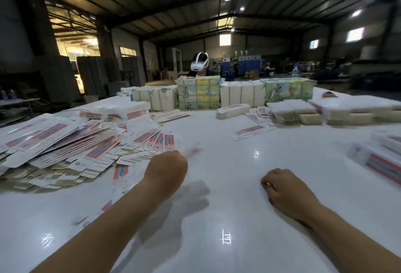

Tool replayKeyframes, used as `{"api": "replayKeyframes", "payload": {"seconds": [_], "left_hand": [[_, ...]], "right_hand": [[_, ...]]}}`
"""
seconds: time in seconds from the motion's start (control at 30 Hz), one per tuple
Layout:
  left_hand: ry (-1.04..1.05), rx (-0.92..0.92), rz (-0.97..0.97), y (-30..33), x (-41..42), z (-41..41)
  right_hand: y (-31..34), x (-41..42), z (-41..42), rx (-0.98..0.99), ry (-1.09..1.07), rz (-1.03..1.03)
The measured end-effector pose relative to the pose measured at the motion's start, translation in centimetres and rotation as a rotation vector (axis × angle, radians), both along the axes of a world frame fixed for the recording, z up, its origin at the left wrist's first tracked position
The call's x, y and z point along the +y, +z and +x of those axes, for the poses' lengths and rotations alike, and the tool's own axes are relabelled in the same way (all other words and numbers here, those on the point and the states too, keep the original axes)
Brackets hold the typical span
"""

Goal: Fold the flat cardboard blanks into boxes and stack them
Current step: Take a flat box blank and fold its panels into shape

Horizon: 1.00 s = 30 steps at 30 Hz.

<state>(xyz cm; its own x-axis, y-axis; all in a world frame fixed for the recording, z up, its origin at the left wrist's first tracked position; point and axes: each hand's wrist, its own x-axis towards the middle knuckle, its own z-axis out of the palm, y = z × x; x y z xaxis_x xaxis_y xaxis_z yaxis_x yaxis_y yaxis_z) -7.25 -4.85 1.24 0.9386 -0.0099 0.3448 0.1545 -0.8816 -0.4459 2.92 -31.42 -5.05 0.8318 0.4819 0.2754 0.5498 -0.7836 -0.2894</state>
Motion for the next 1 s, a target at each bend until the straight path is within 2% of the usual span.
{"api": "replayKeyframes", "payload": {"seconds": [0.07,0.1,0.13,0.2,0.23,0.27,0.33,0.4,0.57,0.77,1.0], "left_hand": [[-0.265,-0.155,-0.004,-0.2,-4.0,1.2],[-0.395,-0.235,-0.033,-0.3,-5.9,1.8],[-0.475,-0.282,-0.067,-0.4,-7.5,2.4],[-0.559,-0.35,-0.077,-1.1,-9.9,3.4],[-0.578,-0.358,-0.076,-1.7,-10.8,3.7],[-0.598,-0.357,-0.082,-2.4,-11.4,4.0],[-0.654,-0.347,-0.144,-3.6,-11.8,4.3],[-0.661,-0.347,-0.258,-4.3,-11.7,4.4],[-0.567,-0.233,-0.674,-5.3,-10.7,4.6],[-0.617,-0.244,-0.681,-4.6,-10.5,4.4],[-0.607,-0.281,-0.491,-3.7,-11.5,3.3]], "right_hand": [[0.4,-0.2,-0.2,0.06,-0.014,0.12],[0.7,-0.4,-0.4,0.1,-0.048,0.295],[1.2,-0.6,-0.6,0.192,-0.094,0.561],[2.5,-1.2,-0.9,0.576,-0.123,1.188],[3.0,-1.5,-0.9,0.762,-0.084,1.384],[3.3,-1.9,-0.9,0.899,-0.024,1.457],[3.4,-2.2,-1.0,1.015,0.11,1.397],[3.1,-2.3,-0.6,1.006,0.155,1.328],[2.7,-2.4,-0.4,1.024,0.254,1.245],[2.9,-3.1,-0.4,1.055,0.335,1.191],[2.5,-3.2,-0.8,1.126,0.393,1.284]]}}
